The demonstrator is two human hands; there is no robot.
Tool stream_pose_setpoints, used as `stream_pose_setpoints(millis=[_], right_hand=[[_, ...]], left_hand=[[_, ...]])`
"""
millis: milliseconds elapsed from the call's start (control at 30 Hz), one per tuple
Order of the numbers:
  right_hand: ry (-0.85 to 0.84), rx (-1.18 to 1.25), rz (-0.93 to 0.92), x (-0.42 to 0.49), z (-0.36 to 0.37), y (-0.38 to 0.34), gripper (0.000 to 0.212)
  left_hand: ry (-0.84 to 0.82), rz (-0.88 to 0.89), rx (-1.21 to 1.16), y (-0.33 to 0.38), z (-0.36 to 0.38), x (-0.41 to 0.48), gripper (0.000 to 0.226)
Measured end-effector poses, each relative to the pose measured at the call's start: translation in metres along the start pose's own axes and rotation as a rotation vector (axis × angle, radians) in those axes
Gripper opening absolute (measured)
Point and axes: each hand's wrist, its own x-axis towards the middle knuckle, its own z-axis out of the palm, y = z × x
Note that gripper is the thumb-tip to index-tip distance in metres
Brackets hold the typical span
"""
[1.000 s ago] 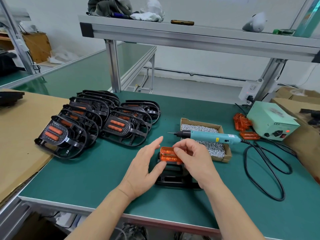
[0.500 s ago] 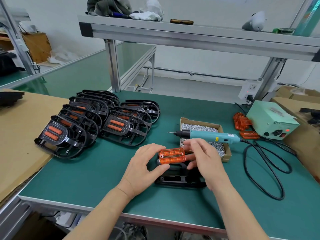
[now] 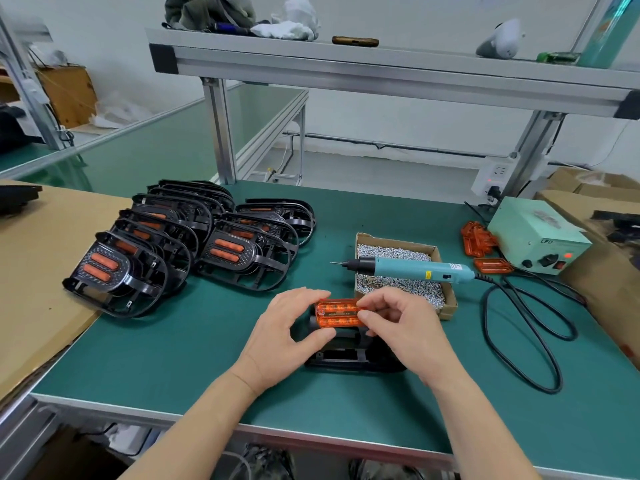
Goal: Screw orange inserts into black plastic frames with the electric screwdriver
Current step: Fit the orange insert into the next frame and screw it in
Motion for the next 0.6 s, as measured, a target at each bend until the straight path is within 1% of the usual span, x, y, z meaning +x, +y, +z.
stream_pose_setpoints(millis=[67, 133, 200, 267, 433, 600], right_hand=[[0.044, -0.042, 0.011, 0.002, 0.0, 0.0, 0.022], [0.084, -0.107, 0.014, 0.003, -0.003, 0.001, 0.02], [0.106, -0.17, 0.02, 0.002, -0.005, 0.002, 0.019], [0.112, -0.21, 0.034, 0.001, -0.003, 0.003, 0.018], [0.078, -0.353, 0.042, -0.003, 0.01, 0.003, 0.018], [0.041, -0.507, 0.058, -0.003, 0.017, -0.001, 0.011]], left_hand=[[0.012, -0.058, -0.099, 0.001, -0.002, 0.0, 0.052], [0.11, -0.17, -0.3, 0.001, -0.004, 0.001, 0.043], [0.197, -0.246, -0.408, -0.001, -0.005, 0.002, 0.029], [0.202, -0.251, -0.373, -0.004, -0.004, 0.003, 0.023], [0.184, -0.196, -0.225, -0.01, -0.001, 0.004, 0.022], [0.135, -0.228, -0.161, -0.007, -0.002, 0.005, 0.022]])
